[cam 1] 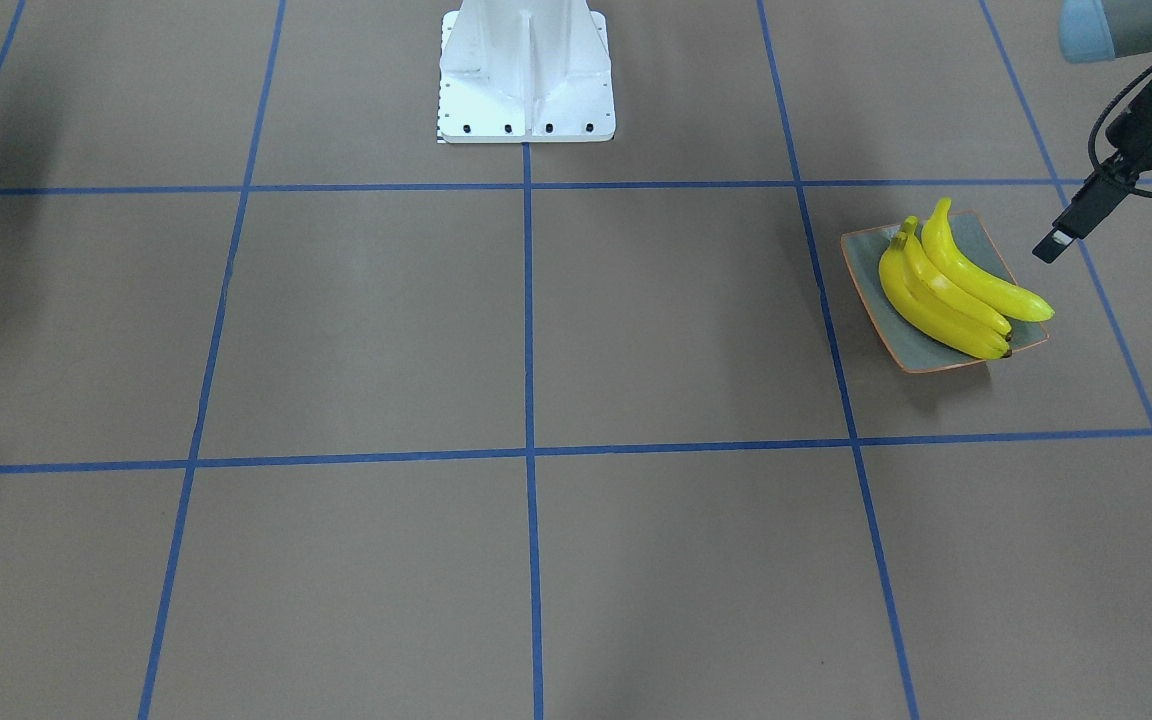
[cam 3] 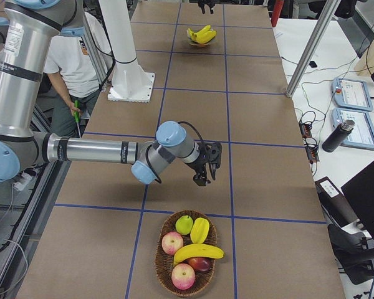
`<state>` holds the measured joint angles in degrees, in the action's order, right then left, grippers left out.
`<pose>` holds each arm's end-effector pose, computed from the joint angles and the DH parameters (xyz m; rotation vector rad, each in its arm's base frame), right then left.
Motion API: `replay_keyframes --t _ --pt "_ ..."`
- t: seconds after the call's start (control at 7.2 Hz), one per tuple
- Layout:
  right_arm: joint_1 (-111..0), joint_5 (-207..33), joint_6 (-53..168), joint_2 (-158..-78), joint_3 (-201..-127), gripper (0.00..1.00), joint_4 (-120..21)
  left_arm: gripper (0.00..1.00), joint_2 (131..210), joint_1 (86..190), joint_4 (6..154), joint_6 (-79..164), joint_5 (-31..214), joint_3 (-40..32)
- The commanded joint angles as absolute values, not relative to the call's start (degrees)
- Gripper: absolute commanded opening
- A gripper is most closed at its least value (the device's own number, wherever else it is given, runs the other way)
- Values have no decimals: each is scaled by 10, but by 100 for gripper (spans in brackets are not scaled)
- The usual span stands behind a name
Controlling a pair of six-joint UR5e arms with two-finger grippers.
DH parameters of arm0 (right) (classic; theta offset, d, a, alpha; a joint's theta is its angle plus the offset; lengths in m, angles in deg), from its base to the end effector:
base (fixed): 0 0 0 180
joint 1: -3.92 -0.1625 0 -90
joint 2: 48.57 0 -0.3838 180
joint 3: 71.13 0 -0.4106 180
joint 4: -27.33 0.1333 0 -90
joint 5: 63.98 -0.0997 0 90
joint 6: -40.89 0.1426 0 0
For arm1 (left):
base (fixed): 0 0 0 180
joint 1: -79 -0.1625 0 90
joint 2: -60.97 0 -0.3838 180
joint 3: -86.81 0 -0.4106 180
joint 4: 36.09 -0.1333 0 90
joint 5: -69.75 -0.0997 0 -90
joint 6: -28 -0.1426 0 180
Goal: Transfer all bananas from basket to plate
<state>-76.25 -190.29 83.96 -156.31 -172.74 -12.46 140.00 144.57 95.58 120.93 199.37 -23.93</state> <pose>-0.0275 -0.4447 0.5851 0.3976 -0.8707 0.2918 0.1598 -0.4542 0.4601 -0.1049 1.0953 -0.7672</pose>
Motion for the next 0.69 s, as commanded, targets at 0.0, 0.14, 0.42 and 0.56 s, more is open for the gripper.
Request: replay_keyframes --t 0.0,0.14,0.42,0.56 --pt "-807 -1894 721 -1578 -1660 100 -126 100 1404 1446 956 1212 1993 -239" --pt "-809 -1846 659 -1588 -1639 100 -128 100 1405 1446 954 1214 1994 -241" --pt "-826 -1778 495 -1590 -1641 99 -219 100 1406 1446 954 1216 1994 -241" --pt "-823 -1713 478 -1586 -1639 99 -246 100 1407 1446 954 1217 1994 -241"
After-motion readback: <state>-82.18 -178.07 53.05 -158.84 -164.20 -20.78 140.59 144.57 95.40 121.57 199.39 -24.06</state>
